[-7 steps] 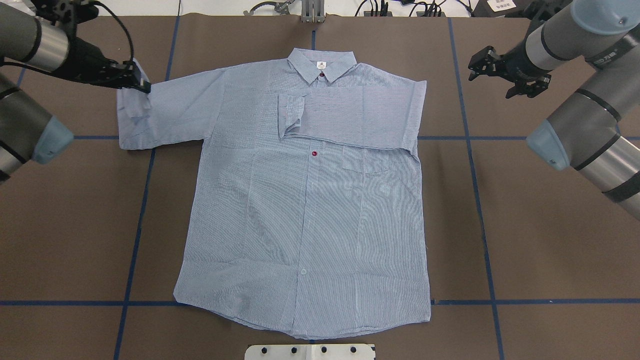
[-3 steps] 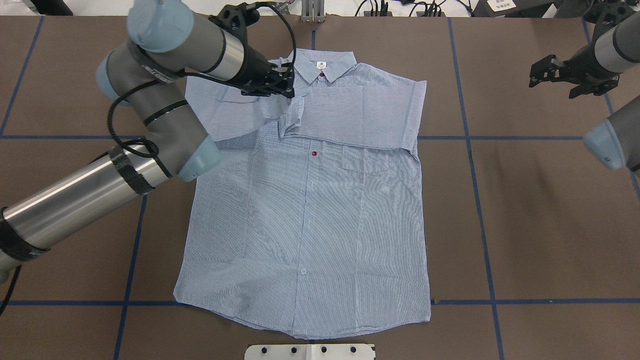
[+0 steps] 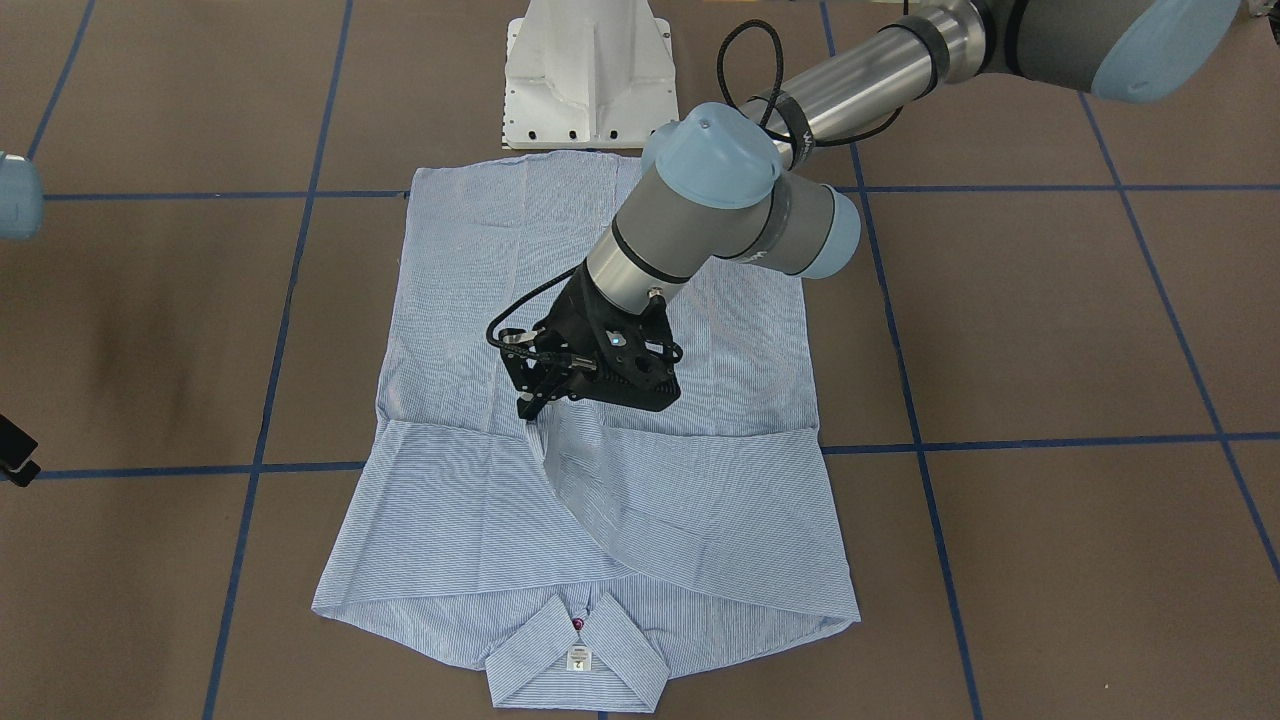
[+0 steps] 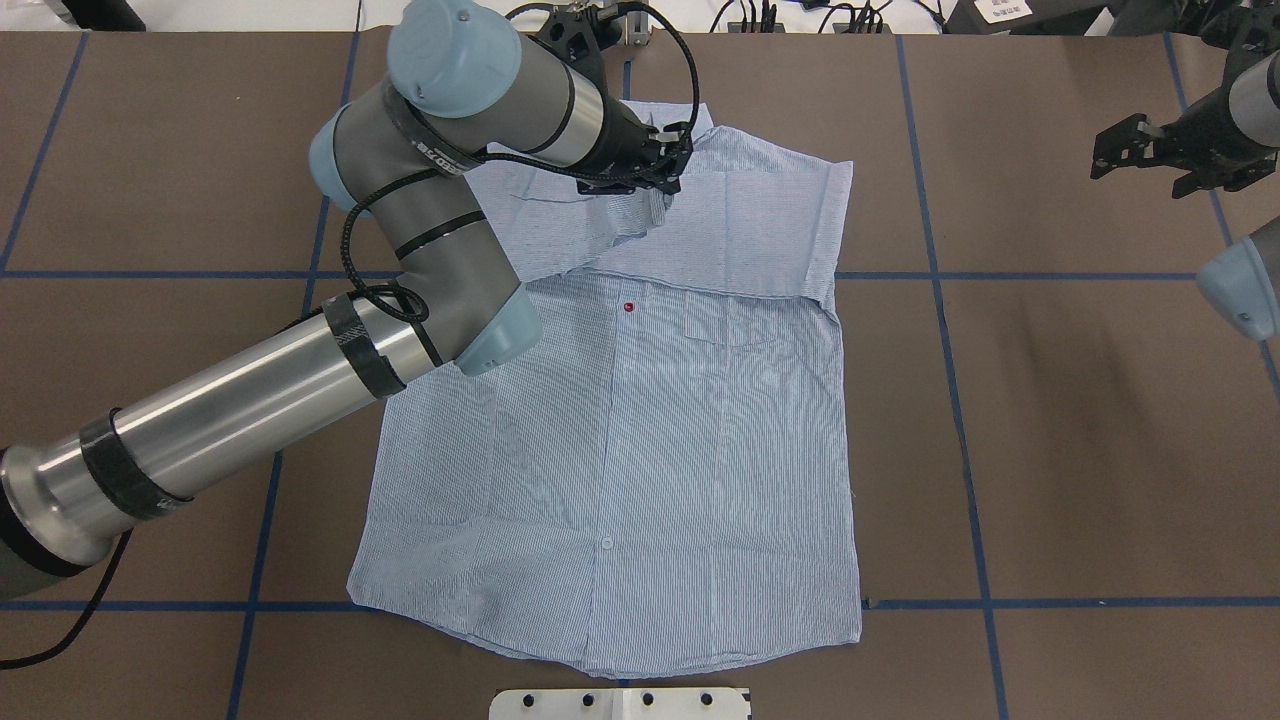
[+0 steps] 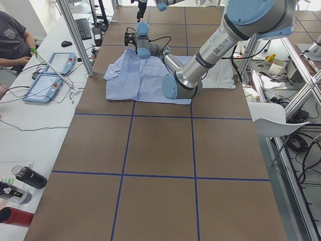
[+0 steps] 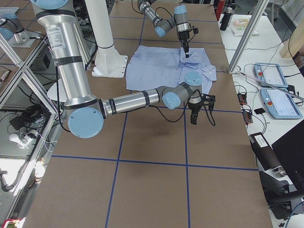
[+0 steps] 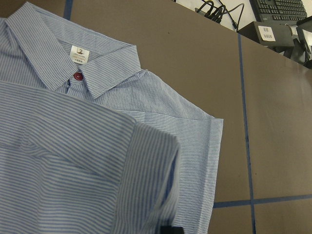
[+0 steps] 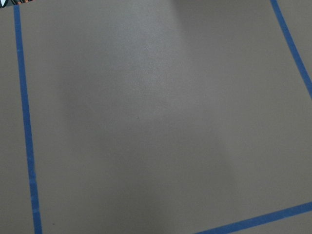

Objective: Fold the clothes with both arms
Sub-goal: 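Carry the other sleeve with the left gripper across the shirt toward the collar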

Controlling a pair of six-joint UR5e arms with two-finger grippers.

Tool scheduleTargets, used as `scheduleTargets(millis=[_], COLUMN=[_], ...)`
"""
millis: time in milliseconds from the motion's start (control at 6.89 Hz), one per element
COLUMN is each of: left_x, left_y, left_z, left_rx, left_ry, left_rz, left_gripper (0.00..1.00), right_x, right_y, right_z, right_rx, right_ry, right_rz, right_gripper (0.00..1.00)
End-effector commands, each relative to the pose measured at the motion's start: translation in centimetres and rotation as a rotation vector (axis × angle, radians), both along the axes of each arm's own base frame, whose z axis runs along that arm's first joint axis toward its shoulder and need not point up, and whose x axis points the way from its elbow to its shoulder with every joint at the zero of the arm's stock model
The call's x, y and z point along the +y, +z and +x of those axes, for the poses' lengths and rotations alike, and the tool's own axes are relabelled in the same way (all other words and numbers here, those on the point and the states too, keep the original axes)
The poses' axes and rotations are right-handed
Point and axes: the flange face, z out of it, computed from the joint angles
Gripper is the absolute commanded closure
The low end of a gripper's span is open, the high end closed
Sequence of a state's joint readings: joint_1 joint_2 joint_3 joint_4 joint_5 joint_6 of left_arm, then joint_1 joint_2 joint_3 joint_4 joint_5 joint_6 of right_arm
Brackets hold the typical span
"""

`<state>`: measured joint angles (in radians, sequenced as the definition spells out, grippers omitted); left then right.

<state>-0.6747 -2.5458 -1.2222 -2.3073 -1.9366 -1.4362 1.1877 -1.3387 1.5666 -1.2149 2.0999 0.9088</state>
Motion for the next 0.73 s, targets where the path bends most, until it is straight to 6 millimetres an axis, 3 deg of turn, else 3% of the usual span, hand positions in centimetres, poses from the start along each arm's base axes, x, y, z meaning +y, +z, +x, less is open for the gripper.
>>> scheduleTargets(millis=[0,145,435,580], left_x=[2.1,2.4,4.1,5.6], left_y=[-0.6,-0.5,-2.2,-2.6], left_z=[2.4,2.8,4.4,5.9], left_rx=[0.008,0.008,0.021,0.024], left_ry=[-0.018,-0.012,-0.013,-0.025], left_rz=[-0.013,-0.017,-0.001,0.006], left_gripper=[1.0,1.0,1.0,1.0], right_x=[0.0,0.0,0.0,0.0], right_y=[0.0,0.0,0.1,0.1], right_z=[0.2,0.2,0.2,0.2], right_rx=[0.0,0.0,0.001,0.004], right_ry=[0.001,0.001,0.002,0.002], right_rz=[0.002,0.002,0.002,0.003], right_gripper=[0.0,0.0,0.0,0.0])
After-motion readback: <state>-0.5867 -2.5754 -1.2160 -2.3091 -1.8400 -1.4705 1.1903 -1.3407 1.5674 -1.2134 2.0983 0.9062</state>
